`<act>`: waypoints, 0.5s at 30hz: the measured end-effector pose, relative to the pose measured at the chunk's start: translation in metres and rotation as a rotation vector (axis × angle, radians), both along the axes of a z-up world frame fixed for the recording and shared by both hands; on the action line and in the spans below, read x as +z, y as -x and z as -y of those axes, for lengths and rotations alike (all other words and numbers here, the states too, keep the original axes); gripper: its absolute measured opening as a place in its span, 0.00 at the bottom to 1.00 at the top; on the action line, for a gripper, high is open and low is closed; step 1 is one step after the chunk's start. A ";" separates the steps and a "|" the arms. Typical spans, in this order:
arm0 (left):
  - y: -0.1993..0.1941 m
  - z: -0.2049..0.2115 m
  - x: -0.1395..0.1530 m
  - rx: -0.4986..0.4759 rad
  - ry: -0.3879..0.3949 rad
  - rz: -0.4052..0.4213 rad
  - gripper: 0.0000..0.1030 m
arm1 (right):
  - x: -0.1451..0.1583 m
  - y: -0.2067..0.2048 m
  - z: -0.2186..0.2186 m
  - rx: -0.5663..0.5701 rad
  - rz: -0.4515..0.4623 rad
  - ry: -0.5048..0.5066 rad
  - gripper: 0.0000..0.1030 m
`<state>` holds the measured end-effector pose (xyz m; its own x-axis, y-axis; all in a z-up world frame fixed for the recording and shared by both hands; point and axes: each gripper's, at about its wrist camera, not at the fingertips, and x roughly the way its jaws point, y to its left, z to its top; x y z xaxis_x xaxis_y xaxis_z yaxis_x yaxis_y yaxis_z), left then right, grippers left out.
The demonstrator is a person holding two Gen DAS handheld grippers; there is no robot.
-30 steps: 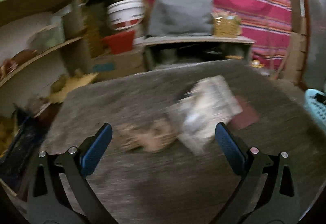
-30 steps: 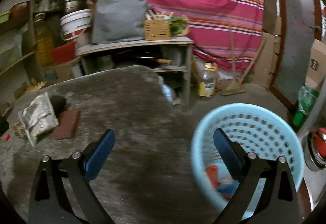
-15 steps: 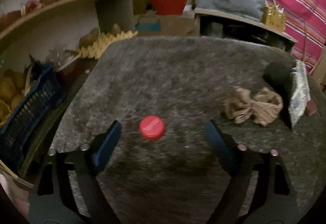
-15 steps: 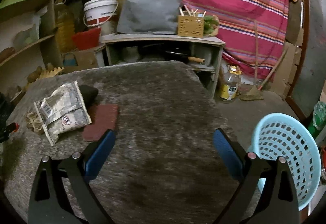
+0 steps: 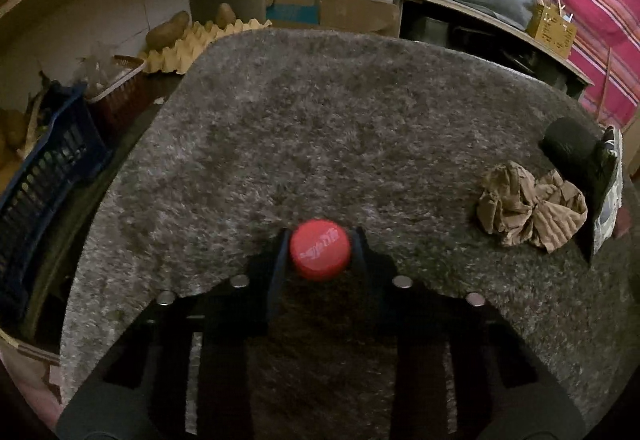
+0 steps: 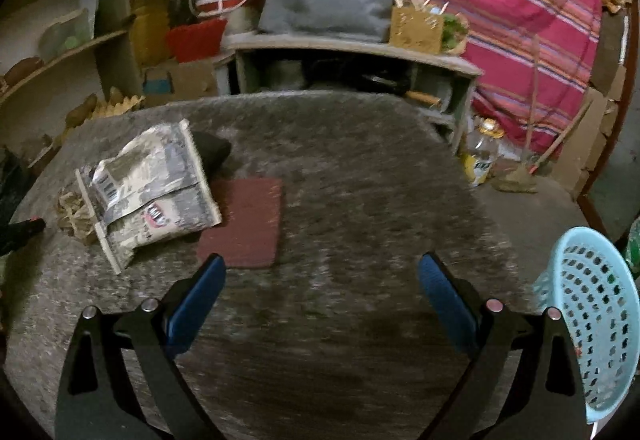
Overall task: Collect trash
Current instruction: 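Hold the red cap with the left tool while the right tool grasps another maroon pad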
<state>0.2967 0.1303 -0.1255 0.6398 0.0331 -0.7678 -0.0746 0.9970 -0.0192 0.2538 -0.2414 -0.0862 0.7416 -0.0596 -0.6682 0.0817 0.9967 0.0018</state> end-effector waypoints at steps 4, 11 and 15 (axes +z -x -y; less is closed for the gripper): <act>0.001 0.002 0.002 -0.015 -0.009 0.013 0.28 | -0.009 -0.014 -0.018 0.031 -0.043 0.003 0.93; 0.015 0.004 0.025 -0.018 -0.053 0.085 0.28 | -0.016 -0.032 -0.041 0.048 -0.075 0.016 0.92; 0.019 0.006 0.037 -0.008 -0.042 0.122 0.28 | -0.024 -0.042 -0.050 0.051 -0.105 0.044 0.91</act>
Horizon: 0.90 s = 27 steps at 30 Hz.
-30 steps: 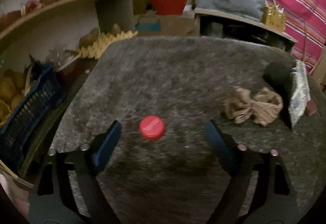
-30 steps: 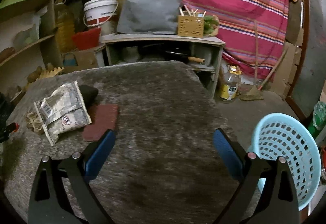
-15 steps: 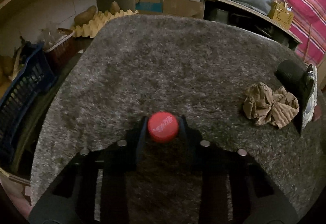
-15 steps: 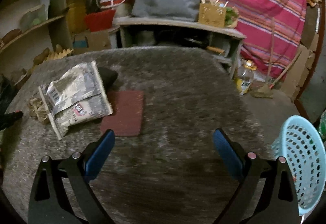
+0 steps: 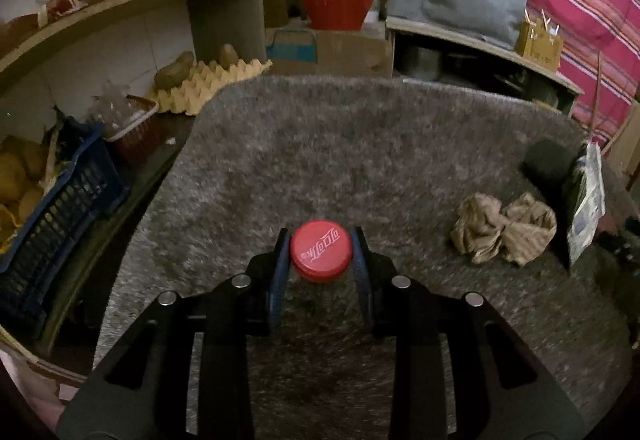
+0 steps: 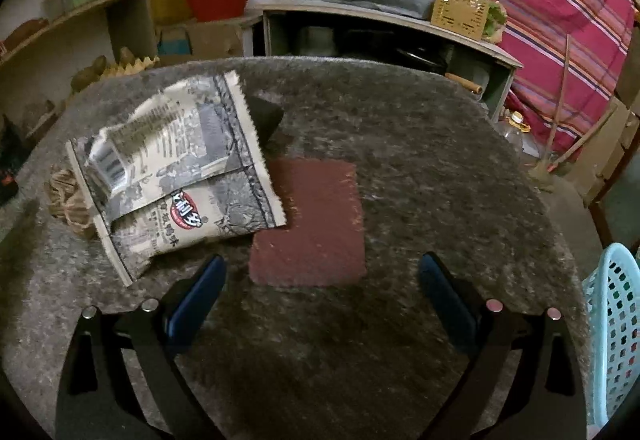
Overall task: Collect trash
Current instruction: 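Hold the red cap with the left tool while the right tool grasps another maroon pad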
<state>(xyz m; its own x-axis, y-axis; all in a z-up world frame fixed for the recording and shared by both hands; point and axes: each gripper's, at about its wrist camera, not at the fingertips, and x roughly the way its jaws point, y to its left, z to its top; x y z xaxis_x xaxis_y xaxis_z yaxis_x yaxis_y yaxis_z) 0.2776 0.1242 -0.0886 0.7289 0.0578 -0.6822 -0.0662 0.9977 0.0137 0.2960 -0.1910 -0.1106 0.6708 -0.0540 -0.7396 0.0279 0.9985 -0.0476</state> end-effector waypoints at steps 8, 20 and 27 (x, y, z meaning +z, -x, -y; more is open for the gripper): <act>0.009 0.027 0.022 -0.041 0.012 0.040 0.28 | 0.005 0.011 0.013 0.035 0.017 -0.067 0.57; 0.032 0.104 0.048 -0.149 -0.008 0.122 0.28 | 0.051 0.080 0.076 -0.036 0.145 -0.048 0.57; 0.053 0.174 0.067 -0.268 0.018 0.190 0.28 | 0.080 0.126 0.127 -0.101 0.226 -0.019 0.57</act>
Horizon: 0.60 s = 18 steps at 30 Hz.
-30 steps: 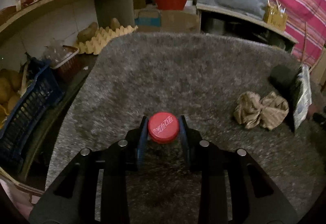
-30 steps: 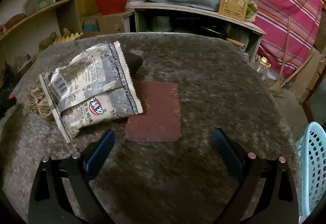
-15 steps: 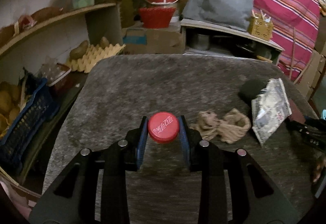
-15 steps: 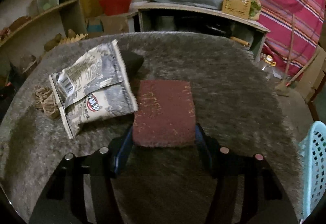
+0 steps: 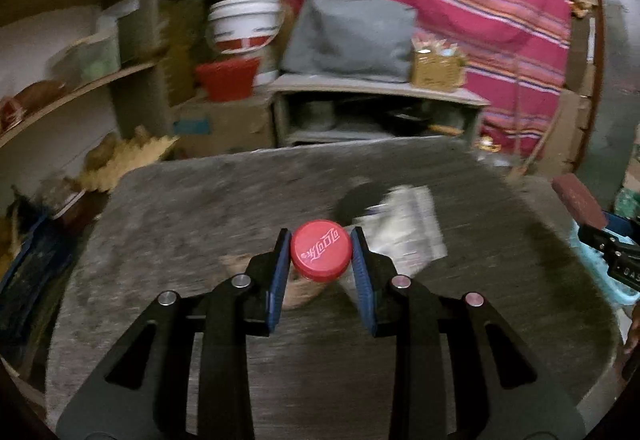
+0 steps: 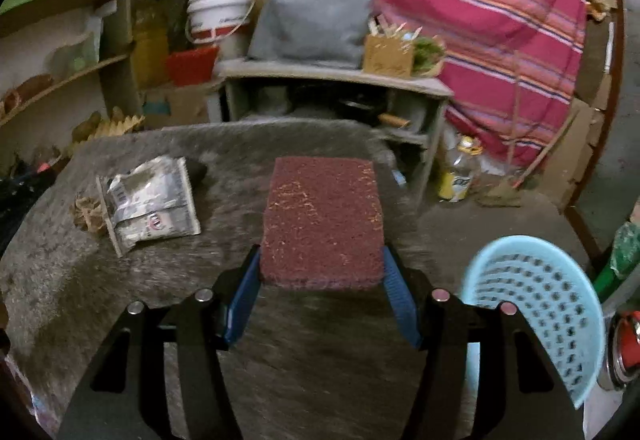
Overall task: Collect trash
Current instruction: 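Hold the red cap with the left tool while the right tool grasps another maroon pad, then carry cap and pad over the basket and open both tools to drop them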
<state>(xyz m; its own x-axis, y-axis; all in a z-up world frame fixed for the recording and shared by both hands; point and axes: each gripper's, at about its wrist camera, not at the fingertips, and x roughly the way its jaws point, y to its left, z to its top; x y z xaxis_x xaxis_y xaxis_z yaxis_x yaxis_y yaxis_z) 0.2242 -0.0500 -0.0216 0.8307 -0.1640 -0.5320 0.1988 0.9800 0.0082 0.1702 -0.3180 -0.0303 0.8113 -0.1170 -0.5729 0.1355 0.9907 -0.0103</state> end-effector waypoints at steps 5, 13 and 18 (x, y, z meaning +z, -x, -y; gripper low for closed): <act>0.009 0.061 0.005 -0.091 0.002 0.028 0.28 | 0.010 0.029 0.048 -0.070 0.026 0.006 0.57; 0.021 0.168 0.003 -0.240 0.002 0.035 0.28 | -0.001 0.063 0.132 -0.195 0.024 -0.013 0.57; 0.033 0.228 -0.003 -0.318 -0.012 0.040 0.28 | -0.008 0.078 0.173 -0.253 0.018 -0.015 0.57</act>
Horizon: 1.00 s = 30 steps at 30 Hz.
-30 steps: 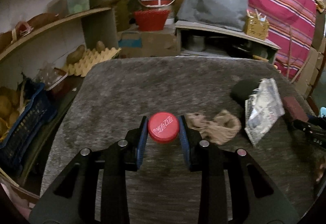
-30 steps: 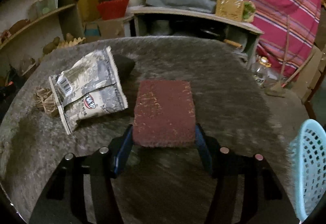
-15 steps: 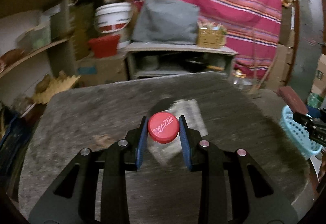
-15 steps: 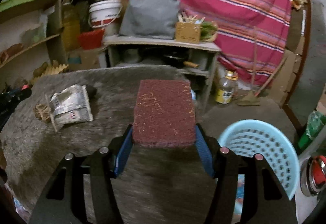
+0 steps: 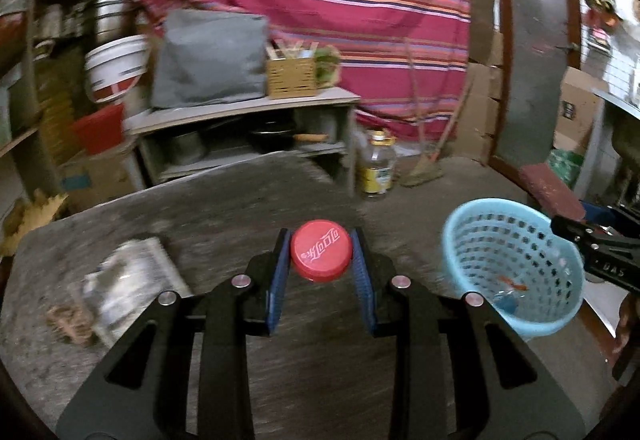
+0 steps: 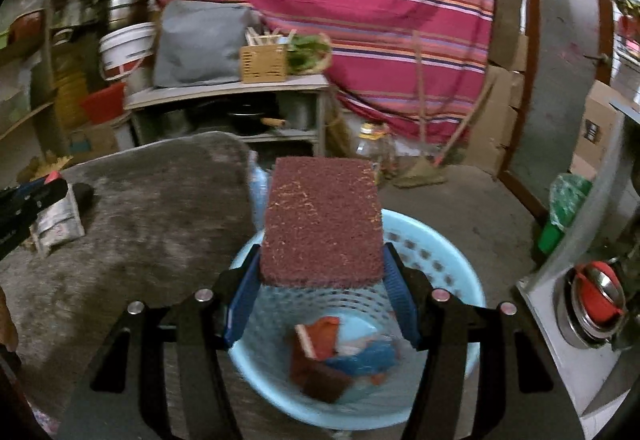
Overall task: Collect trash
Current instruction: 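Carry cap and pad over the basket and open both tools to drop them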
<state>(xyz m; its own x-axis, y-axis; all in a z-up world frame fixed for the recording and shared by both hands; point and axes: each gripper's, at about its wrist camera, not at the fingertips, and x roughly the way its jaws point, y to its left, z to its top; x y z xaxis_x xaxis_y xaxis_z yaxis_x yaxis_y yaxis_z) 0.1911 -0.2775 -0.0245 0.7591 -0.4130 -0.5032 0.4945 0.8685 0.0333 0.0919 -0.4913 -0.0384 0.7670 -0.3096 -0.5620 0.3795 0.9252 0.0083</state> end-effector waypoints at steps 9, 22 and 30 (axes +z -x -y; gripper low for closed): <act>0.016 0.090 -0.008 -0.141 0.018 0.001 0.28 | -0.014 0.012 0.043 -0.043 -0.019 -0.002 0.57; 0.022 0.162 -0.017 -0.279 0.014 -0.043 0.42 | -0.023 0.032 0.076 -0.109 -0.054 -0.011 0.57; 0.020 0.124 -0.004 -0.180 0.022 0.014 0.84 | -0.022 0.035 0.072 -0.110 -0.045 -0.022 0.57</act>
<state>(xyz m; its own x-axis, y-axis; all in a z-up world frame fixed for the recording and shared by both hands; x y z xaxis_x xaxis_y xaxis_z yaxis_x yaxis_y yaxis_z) 0.1709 -0.4014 -0.0288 0.6787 -0.5535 -0.4827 0.6416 0.7667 0.0231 0.0566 -0.5632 -0.0607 0.7031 -0.3775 -0.6026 0.4791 0.8777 0.0092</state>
